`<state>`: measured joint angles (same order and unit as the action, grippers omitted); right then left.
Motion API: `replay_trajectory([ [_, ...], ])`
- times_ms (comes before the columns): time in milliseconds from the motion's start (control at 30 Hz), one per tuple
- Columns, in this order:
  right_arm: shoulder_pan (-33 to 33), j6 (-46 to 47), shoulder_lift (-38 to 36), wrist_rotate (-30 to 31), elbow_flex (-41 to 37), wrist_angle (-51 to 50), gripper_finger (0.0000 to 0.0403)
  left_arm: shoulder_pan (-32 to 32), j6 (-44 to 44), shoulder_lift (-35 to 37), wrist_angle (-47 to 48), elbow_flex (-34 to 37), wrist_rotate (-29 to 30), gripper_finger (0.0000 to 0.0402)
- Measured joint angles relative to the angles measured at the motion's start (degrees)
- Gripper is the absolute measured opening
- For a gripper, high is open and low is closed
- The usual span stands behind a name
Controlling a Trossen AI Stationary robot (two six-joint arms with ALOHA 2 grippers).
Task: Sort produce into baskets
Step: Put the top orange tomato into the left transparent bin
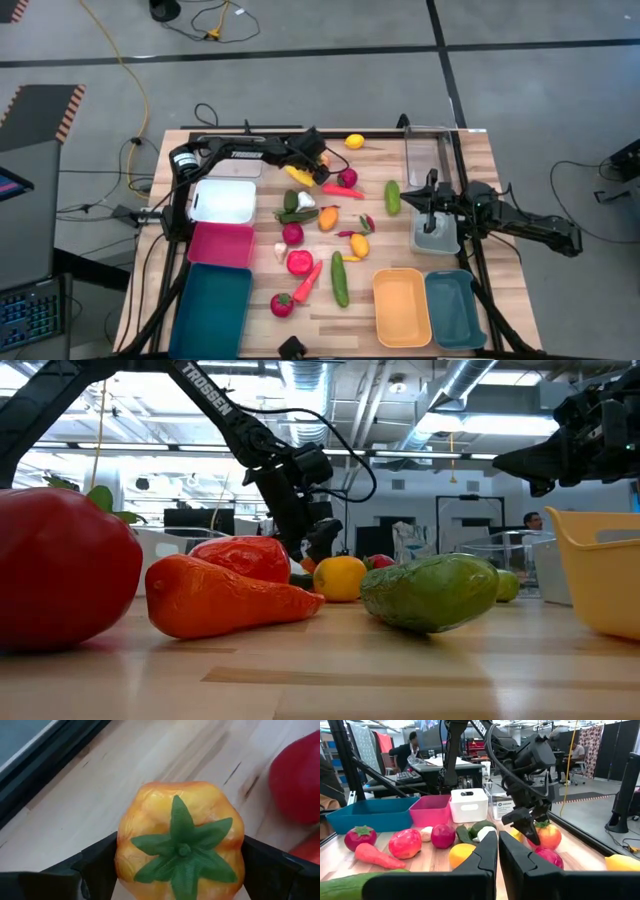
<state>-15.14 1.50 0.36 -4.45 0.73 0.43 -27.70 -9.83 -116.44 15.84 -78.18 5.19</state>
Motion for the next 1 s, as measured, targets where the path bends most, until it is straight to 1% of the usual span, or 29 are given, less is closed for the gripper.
replay_trajectory([
  [100, 0.0, 0.0, 0.0, 0.0, 0.0, 0.0, 0.0047, 0.0, 0.8, 0.0, 1.2, -2.5, -0.3, 0.0324],
  [200, 0.0, 0.0, 0.0, 0.0, 0.0, 0.0, 0.0047, 0.0, 2.0, 0.0, 6.4, -6.5, -0.2, 0.0324],
  [300, 0.0, 0.0, 0.0, 0.0, 0.0, 0.0, 0.0047, 0.0, 4.1, 0.0, 15.2, -12.2, 1.1, 0.0323],
  [433, 0.0, 0.0, 0.0, 0.0, 0.0, 0.0, 0.0047, 0.1, 6.4, 0.2, 30.3, -20.3, 5.8, 0.0323],
  [533, 0.0, 0.0, 0.0, 0.0, 0.0, 0.0, 0.0047, 0.1, 6.0, 2.0, 37.1, -23.2, 9.2, 0.0323],
  [667, 0.0, 0.0, 0.0, 0.0, 0.0, 0.0, 0.0047, 0.1, 4.7, 6.8, 41.2, -22.9, 12.4, 0.0323],
  [767, 0.0, 0.0, 0.0, 0.0, 0.0, 0.0, 0.0047, 0.1, 2.9, 11.2, 43.5, -20.6, 15.2, 0.0323],
  [867, 0.0, 0.0, 0.0, 0.0, 0.0, 0.0, 0.0047, -0.1, 0.4, 16.0, 45.1, -16.2, 17.3, 0.0323],
  [1000, 0.0, 0.0, 0.0, 0.0, 0.0, 0.0, 0.0047, -0.8, -3.0, 23.8, 43.8, -7.0, 18.7, 0.0323],
])
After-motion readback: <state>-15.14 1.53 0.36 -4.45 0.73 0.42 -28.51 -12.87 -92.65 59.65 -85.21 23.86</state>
